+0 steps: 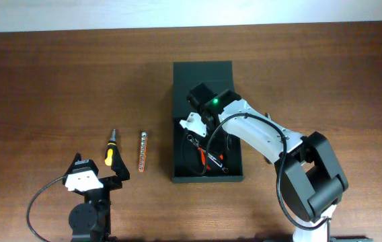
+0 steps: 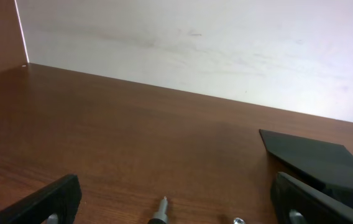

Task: Pack container
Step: 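Lower the red pliers into the box and open the right gripper, then withdraw the right gripper toward the orange needle-nose pliers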

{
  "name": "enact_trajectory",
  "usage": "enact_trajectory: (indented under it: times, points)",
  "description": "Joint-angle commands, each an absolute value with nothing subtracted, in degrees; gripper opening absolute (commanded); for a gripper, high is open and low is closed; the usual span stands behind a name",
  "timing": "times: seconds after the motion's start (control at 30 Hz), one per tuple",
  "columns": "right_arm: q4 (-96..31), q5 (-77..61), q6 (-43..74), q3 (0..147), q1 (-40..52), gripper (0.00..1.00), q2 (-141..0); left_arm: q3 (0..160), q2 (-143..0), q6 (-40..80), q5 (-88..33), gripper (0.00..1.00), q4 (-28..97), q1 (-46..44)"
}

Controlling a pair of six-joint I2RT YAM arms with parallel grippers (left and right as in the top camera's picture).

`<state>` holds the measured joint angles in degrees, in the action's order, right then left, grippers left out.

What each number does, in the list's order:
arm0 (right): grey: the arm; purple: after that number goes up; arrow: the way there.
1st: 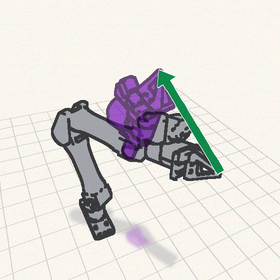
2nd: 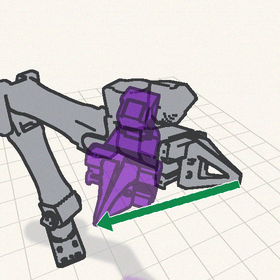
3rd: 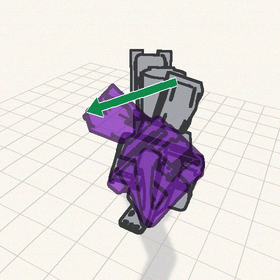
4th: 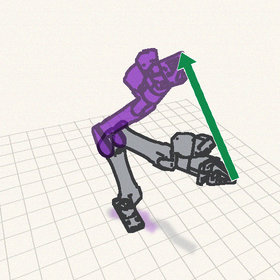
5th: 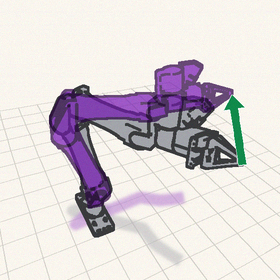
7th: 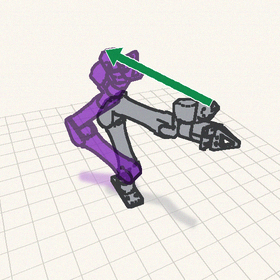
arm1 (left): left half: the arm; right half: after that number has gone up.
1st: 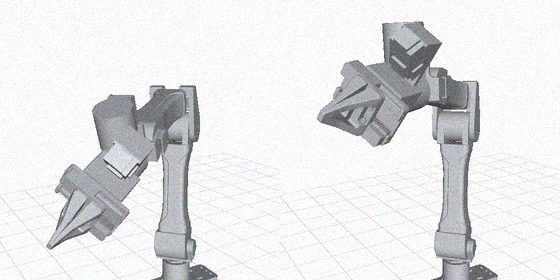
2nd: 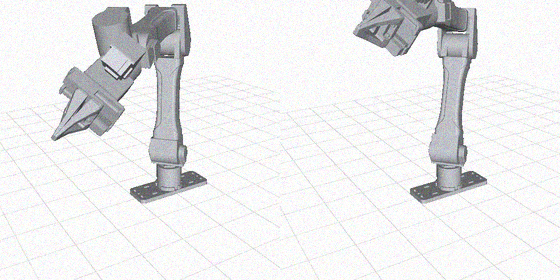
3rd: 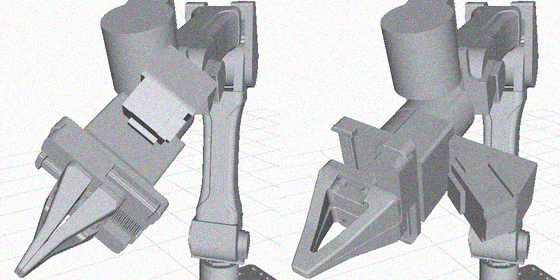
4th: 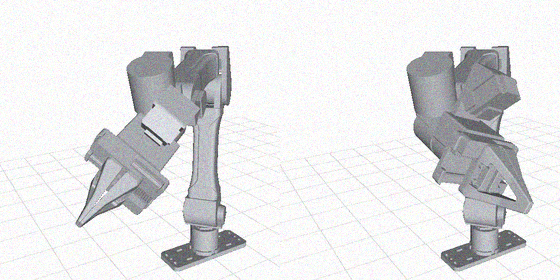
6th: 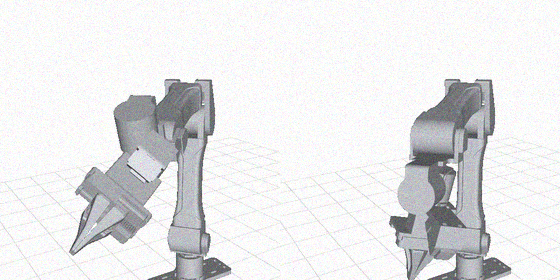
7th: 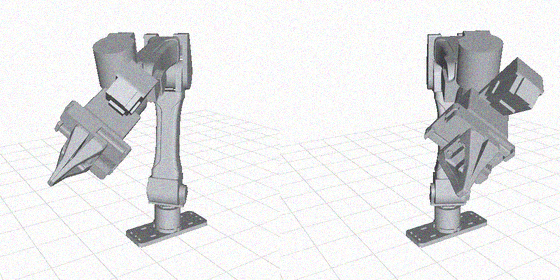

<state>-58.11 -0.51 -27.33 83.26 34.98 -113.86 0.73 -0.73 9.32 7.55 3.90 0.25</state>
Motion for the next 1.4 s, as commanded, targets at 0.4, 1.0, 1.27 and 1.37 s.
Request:
enact_trajectory:
  times: [0.4, 1.0, 1.27, 1.37]
  points:
    - [-83.6, 6.8, -15.0, 124.6, 27.6, 0.99, -114.0, 0.5, -0.3, 9.6, 7.3, 0.99, 3.9, 0.5]
    - [-97.3, 6.5, -0.4, 128.7, 8.0, 0.99, -101.1, 0.5, -0.3, 9.6, 7.3, 0.99, 3.9, 0.6]
    - [-97.1, 6.7, -0.6, 108.9, -0.1, 0.99, -93.0, 0.5, -0.3, 9.6, 7.3, 0.99, 3.9, 0.5]
    - [-92.2, 6.4, -0.5, 103.9, -2.2, 0.99, -93.4, 0.5, -0.3, 9.6, 7.3, 0.99, 3.9, 0.5]
